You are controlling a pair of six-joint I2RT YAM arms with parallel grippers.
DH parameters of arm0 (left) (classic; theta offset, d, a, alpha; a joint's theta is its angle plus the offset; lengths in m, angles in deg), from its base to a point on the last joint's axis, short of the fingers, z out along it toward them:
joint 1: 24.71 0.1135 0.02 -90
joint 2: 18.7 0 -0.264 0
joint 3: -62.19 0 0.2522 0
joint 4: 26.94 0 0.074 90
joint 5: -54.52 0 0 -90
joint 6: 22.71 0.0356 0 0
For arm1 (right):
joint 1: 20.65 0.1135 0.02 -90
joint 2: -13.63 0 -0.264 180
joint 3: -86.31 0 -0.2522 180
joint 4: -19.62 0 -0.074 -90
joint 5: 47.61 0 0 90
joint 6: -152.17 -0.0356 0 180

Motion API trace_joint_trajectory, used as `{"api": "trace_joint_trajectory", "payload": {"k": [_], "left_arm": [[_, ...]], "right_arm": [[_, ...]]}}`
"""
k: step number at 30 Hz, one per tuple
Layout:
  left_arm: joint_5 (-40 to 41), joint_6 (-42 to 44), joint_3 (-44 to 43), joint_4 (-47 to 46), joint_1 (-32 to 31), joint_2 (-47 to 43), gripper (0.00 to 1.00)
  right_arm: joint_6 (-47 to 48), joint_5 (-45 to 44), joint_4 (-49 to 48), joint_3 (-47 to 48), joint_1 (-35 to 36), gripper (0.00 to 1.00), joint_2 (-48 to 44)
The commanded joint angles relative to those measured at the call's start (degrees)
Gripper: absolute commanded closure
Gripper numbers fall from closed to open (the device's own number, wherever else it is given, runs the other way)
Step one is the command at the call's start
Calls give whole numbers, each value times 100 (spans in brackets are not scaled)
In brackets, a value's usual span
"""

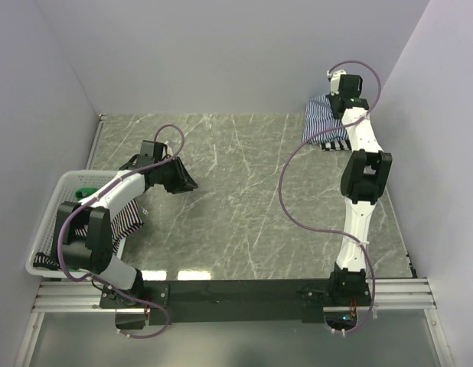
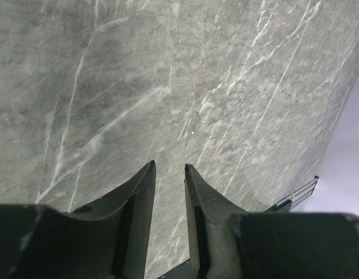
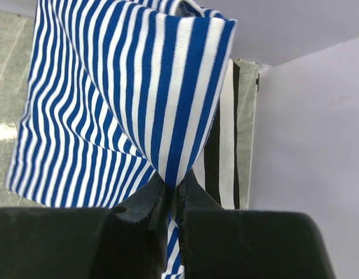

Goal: Fold and stack the tank tops
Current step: Neatly place the folded tank top to the corner

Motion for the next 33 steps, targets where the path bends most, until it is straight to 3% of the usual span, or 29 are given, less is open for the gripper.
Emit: {"api": "trace_joint_trajectory", "payload": {"k": [1, 33], "left_arm": [[-135, 161, -50, -142, 35, 1, 67], [-170, 152, -42, -151, 43, 54, 67]], "right_arm": [[-131, 50, -416, 4, -109, 100, -579], [-869, 393, -820, -646, -724, 100, -474]]}}
